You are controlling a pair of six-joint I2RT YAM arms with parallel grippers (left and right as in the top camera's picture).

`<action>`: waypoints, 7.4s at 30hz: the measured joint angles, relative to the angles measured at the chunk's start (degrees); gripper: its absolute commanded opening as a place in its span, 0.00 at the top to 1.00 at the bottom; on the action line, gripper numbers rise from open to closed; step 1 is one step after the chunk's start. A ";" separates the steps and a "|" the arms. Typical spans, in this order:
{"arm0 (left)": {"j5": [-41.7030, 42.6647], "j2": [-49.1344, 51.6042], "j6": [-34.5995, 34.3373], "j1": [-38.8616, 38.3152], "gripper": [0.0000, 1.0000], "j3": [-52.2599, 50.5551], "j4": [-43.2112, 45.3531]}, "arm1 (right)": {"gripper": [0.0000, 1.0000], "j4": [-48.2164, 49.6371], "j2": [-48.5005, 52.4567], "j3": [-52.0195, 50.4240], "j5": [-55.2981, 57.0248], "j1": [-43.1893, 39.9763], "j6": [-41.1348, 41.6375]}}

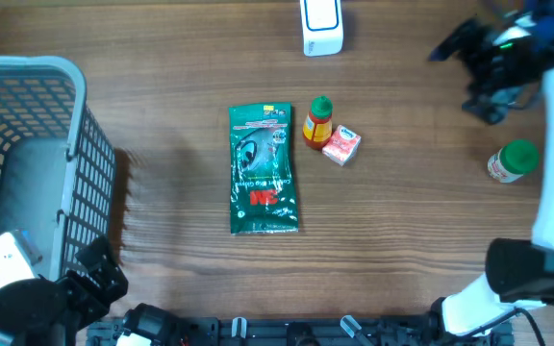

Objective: Scan the item barcode

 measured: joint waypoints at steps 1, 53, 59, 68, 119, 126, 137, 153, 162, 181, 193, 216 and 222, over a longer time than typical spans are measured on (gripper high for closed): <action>0.00 0.00 -0.02 0.00 0.00 0.00 0.00 | 0.14 2.51 0.00 -4.37 1.53 2.45 0.15; 0.00 0.00 -0.02 0.00 0.00 0.00 0.00 | 0.95 22.27 0.72 -62.71 -52.13 -2.14 -70.10; 0.00 0.00 -0.02 0.00 0.00 0.00 0.02 | 0.95 14.05 0.63 -62.69 -55.58 -2.14 -90.16; 0.00 0.00 -0.02 0.00 0.00 0.00 0.00 | 0.95 19.82 0.63 -61.44 -55.08 -2.14 -91.91; 0.00 0.00 -0.02 0.00 0.00 0.00 0.00 | 0.96 56.13 29.64 3.13 32.24 15.06 -31.28; 0.00 0.00 -0.02 0.00 0.00 0.00 0.02 | 0.96 49.53 22.88 4.28 34.88 -4.11 -27.50; 0.00 0.00 -0.02 0.00 0.00 0.00 0.02 | 0.58 41.42 33.88 3.93 25.18 -28.87 -23.56; 0.00 0.00 -0.02 0.00 0.00 0.00 0.00 | 0.00 29.29 12.24 3.76 9.49 -26.43 -18.86; 0.00 0.00 -0.02 0.00 0.00 0.00 0.00 | 0.00 6.21 4.76 4.17 -5.38 -9.22 6.40; 0.00 0.00 -0.02 0.00 0.00 0.00 0.00 | 0.00 8.55 20.09 4.00 -9.46 17.88 20.44; 0.00 0.00 -0.02 0.00 0.00 0.00 0.00 | 0.23 9.51 22.05 4.00 -4.09 22.93 27.80; 0.00 0.00 -0.02 0.00 0.00 0.00 0.02 | 0.75 -2.60 27.87 4.07 -11.15 18.97 -3.91; 0.00 0.00 -0.02 0.00 0.00 0.00 0.02 | 0.60 -3.76 27.56 4.00 -9.55 13.94 -15.37</action>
